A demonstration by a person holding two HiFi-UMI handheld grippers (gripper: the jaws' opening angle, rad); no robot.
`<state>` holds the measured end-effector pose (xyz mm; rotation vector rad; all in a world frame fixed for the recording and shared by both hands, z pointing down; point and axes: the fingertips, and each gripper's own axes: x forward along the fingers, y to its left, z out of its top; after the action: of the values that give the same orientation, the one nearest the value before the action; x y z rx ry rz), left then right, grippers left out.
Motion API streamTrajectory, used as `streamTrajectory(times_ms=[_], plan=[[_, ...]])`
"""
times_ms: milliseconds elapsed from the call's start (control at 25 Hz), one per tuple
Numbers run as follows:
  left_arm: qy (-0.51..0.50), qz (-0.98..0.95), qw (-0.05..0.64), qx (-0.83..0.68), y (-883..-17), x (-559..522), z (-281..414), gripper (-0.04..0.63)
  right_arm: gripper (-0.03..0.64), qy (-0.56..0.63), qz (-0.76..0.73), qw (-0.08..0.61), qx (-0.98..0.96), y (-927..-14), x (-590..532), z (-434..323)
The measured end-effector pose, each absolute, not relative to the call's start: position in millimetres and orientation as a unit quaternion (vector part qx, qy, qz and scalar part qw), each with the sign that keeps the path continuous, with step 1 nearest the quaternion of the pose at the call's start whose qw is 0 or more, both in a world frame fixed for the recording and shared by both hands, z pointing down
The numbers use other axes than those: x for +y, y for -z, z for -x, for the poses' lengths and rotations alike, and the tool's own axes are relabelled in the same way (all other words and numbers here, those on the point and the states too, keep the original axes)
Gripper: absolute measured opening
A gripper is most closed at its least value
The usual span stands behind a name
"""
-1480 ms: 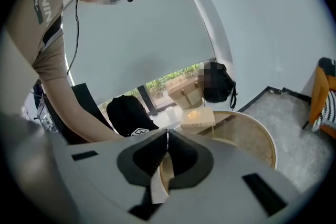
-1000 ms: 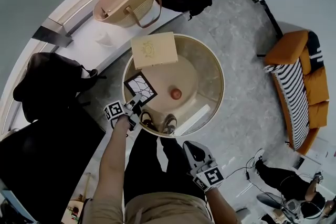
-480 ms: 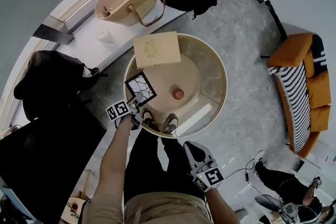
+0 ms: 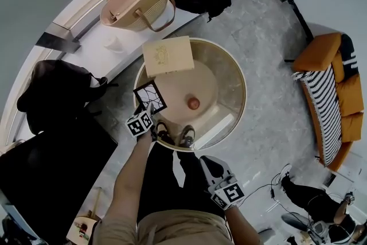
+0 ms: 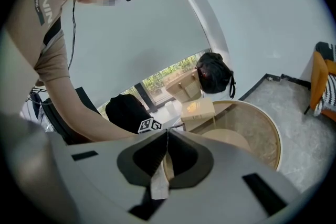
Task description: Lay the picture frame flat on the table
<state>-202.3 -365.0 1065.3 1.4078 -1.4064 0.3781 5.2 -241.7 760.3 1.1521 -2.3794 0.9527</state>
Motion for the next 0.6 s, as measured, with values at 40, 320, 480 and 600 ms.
streamTrajectory(times_ms=[40,320,480,600], plan=[[-0.168,-0.586,0.518,-0.599,-1065,-364,206,0.226,0.008,-0.336,-0.405,0.164,-0.834,-761,-241,-7],[-0.161,-0.599,0.512,-0.594,-1050,-361,207,0.225,0.008,-0.329,-0.4,0.155,-0.841,-759,-241,-11],[-0.167,-0.609,0.503,-0.589,-1029,-353,210,0.225,0.008,-0.323,-0.396,0.144,-0.847,-747,-243,-10],[-0.161,-0.624,0.496,-0.582,-1004,-345,210,0.225,0.008,-0.311,-0.392,0.141,-0.854,-738,-243,-12]])
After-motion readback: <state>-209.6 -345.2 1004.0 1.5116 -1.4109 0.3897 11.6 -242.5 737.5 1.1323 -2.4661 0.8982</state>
